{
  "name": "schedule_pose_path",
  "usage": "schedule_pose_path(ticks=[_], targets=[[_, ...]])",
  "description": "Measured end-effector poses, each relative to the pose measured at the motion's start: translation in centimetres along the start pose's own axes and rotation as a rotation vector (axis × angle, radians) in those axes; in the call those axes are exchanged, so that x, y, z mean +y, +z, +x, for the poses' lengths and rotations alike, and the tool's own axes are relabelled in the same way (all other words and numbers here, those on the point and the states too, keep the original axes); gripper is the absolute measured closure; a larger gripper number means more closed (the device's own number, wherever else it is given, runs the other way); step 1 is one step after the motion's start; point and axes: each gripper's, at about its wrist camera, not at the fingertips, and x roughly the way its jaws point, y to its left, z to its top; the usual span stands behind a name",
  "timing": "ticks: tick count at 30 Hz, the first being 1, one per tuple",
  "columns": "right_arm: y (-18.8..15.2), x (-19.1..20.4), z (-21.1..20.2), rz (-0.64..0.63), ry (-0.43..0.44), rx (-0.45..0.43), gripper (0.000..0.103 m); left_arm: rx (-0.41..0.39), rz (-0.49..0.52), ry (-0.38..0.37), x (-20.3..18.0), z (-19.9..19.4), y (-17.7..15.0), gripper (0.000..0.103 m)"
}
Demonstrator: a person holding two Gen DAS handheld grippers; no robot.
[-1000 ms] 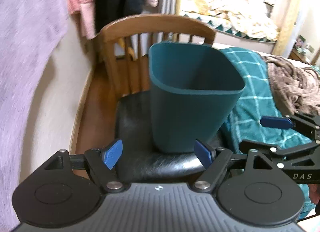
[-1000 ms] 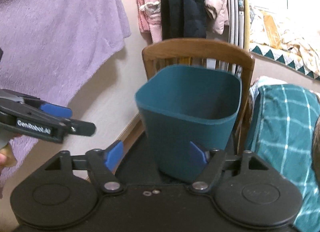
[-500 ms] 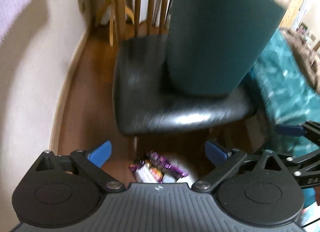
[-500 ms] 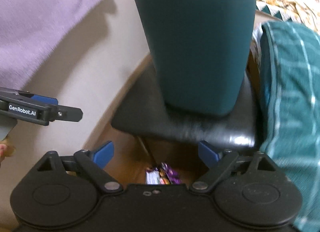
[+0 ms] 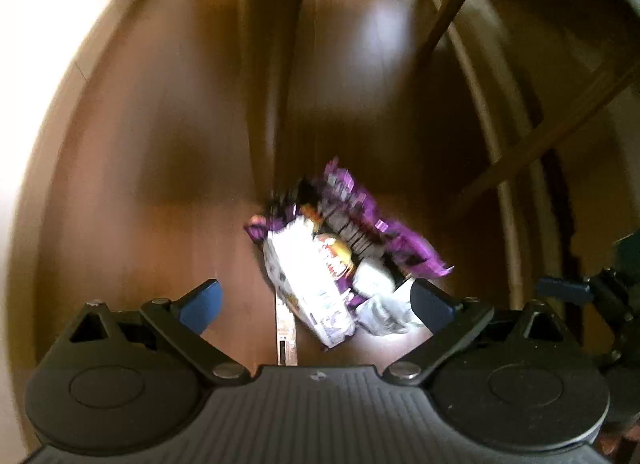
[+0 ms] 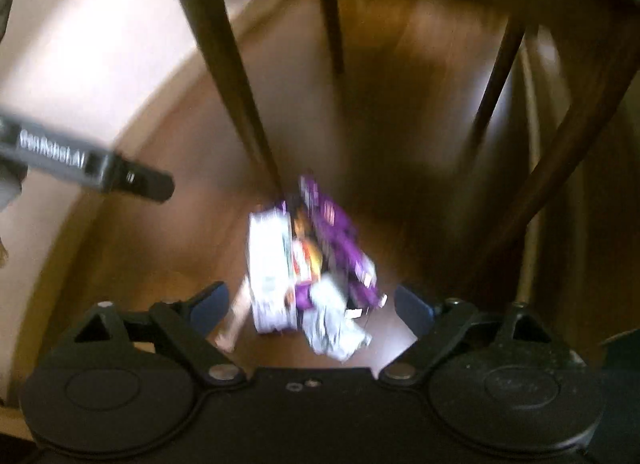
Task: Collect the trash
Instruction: 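Lower both tools to the purple chip bag and white box on the floor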
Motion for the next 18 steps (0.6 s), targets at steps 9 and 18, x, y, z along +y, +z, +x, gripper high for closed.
schedule_pose_path(ticks=[9,18], targets=[[-6.3,-1.8,14.1,0.015,-0.009,0.135,0.018,0.092,0.011,0.101,0.7,13.9,-1.2,0.002],[-5.9,-2.3,20.5,-0.180,0.020,0.172,0.019,0.206,0.046,0.071,1.3,21.4,-0.7,0.002]])
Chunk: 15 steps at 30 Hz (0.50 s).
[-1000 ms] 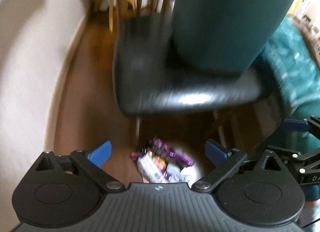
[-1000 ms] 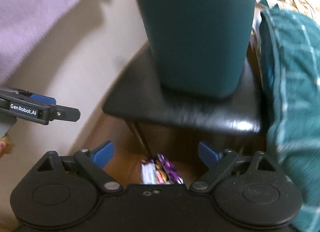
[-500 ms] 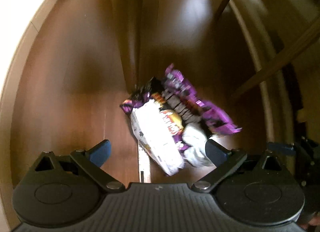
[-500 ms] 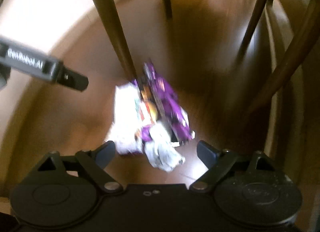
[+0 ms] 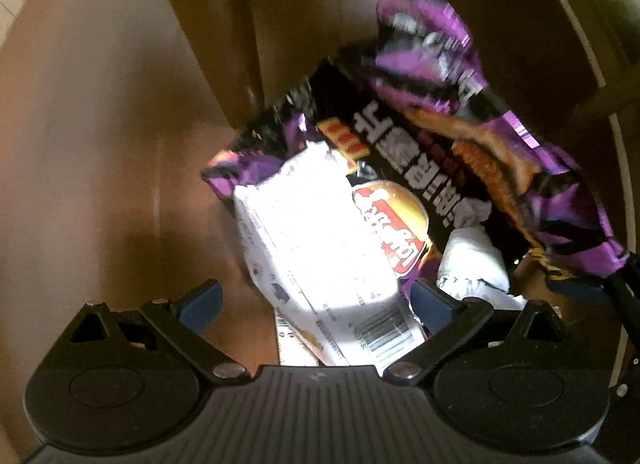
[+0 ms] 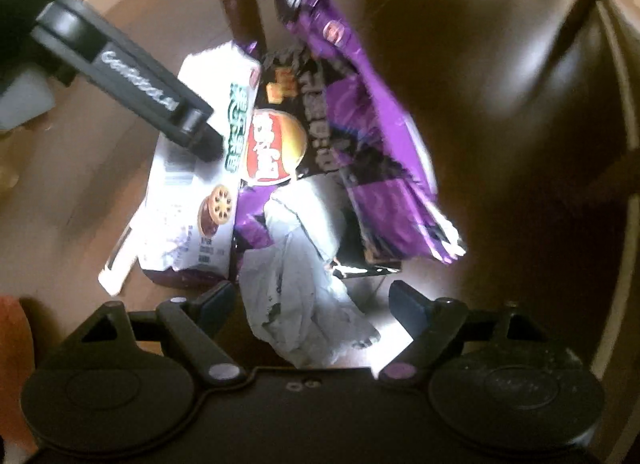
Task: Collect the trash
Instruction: 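Lower both tools to the purple chip bag and white box on the floor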
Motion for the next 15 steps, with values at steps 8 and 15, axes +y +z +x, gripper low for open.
schedule_pose_path(ticks=[8,15], targets=[[-0.4,0.1,2.2,-0.013,0.058,0.074,0.036,0.056,0.040,-0.046,-0.6,1.3,-1.2,0.015],[-0.1,0.0,2.5,0.017,0.096,0.093,0.067,0.066,0.044,-0.056,-0.5,0.7,-1.6,0.047]])
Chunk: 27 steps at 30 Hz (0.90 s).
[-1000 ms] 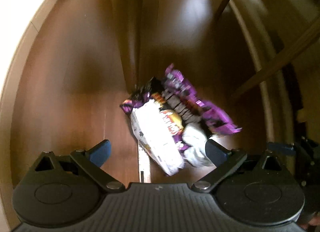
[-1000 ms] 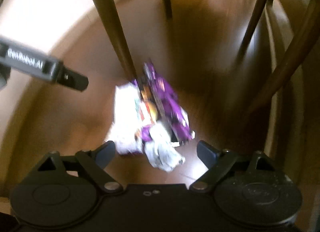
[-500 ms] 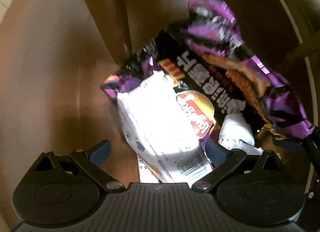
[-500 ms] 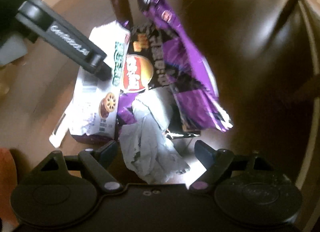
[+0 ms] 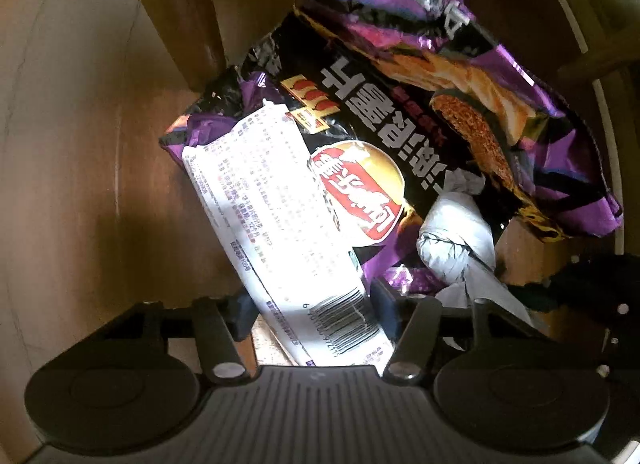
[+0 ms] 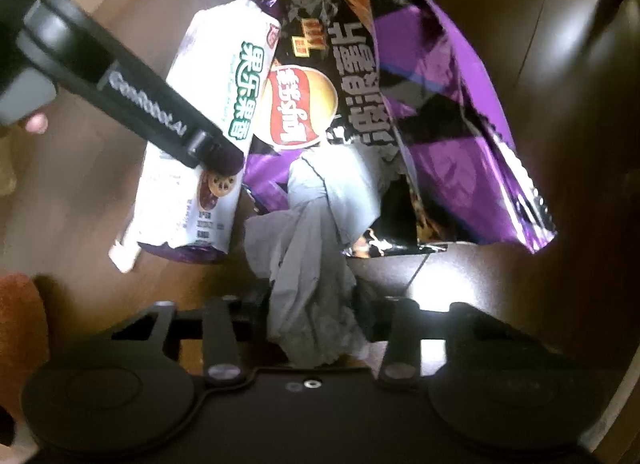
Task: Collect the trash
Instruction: 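Grasp white biscuit box with left while right grasps white tissue, then lift biscuit box with left while right lifts tissue over the wastebasket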
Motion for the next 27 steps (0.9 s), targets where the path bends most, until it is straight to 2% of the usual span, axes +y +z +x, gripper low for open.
schedule_pose_path(ticks=[2,5,10,13,18,21,27], targets=[[0.1,-0.1,-0.6,0.009,0.033,-0.007,0.076,0.008,-0.002,0.005,0.3,-0.2,0.2,0.049],[0.3,-0.1,-1.8,-0.003,0.048,-0.033,0.083,0.024,-0.005,0.022,0.3,-1.0,0.0,0.051],[0.6,0.0,-4.6,0.047,0.073,-0.082,0.087,0.031,-0.046,0.032,1.5,-4.7,-0.2,0.052],[0.4,0.3,-7.8,0.095,0.083,-0.117,0.088,0.040,-0.083,0.033,2.1,-7.9,-1.1,0.052],[0.5,2.0,-14.9,0.140,0.108,-0.136,0.088,0.042,-0.101,0.048,1.7,-16.5,-2.5,0.052],[0.8,4.1,-19.6,0.114,0.104,-0.143,0.088,0.014,-0.097,0.070,0.7,-22.8,-2.9,0.052],[1.8,6.4,-32.6,0.116,0.098,-0.216,0.088,-0.040,-0.095,0.063,-1.9,-36.8,-3.7,0.052]])
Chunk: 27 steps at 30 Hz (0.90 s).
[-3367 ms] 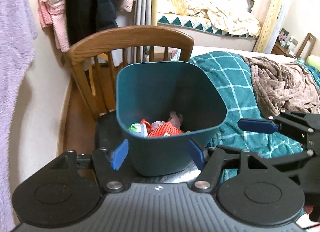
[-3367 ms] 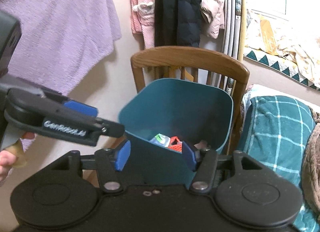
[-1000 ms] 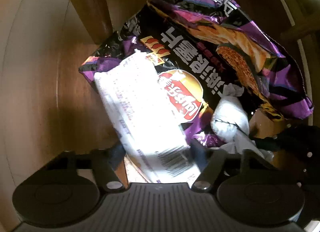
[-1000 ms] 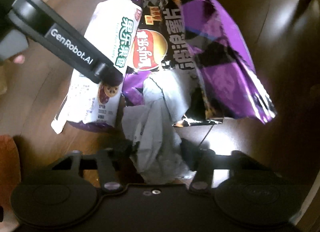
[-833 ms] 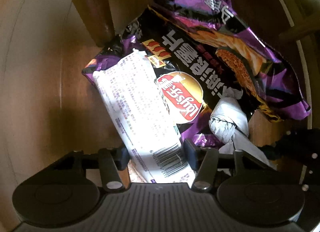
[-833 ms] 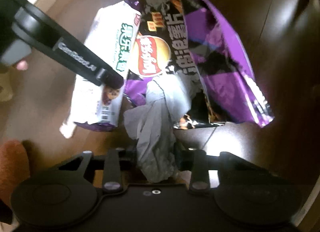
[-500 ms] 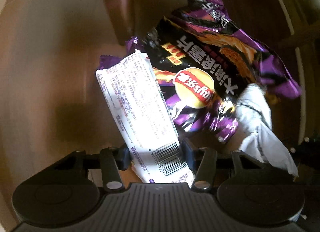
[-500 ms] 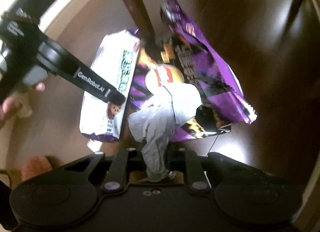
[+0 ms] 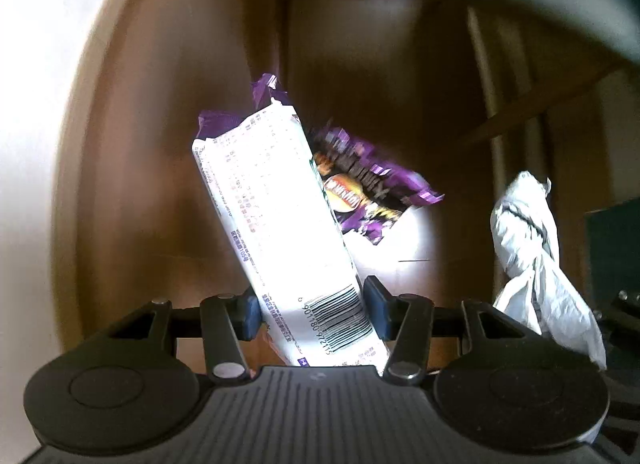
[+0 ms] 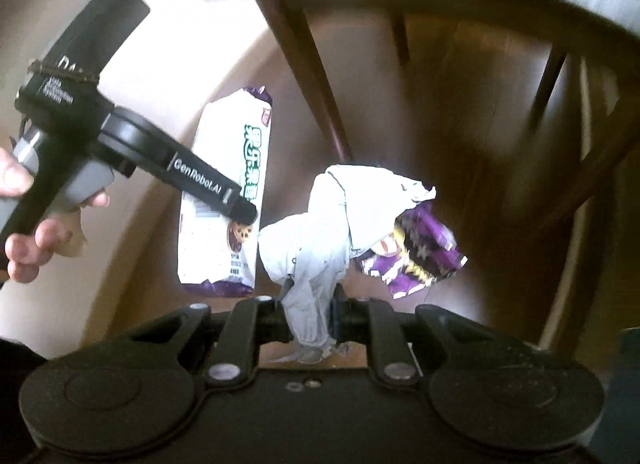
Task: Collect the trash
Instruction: 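Lift biscuit box with left while right lifts tissue over the wastebasket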
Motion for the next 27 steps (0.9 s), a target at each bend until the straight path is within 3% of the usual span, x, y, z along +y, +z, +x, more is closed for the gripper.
schedule_pose_path(ticks=[13,20,27], targets=[[7.0,7.0,-22.7,-0.029,-0.021,-0.171,0.088,-0.142,0.114,-0.057,-4.8,-27.0,0.2,0.052],[8.9,9.2,-31.3,-0.063,-0.058,-0.284,0.088,-0.253,0.212,-0.098,-6.9,-37.0,1.5,0.052],[12.1,8.5,-36.6,-0.112,-0.156,-0.366,0.088,-0.404,0.255,-0.066,-8.4,-42.9,4.7,0.052]])
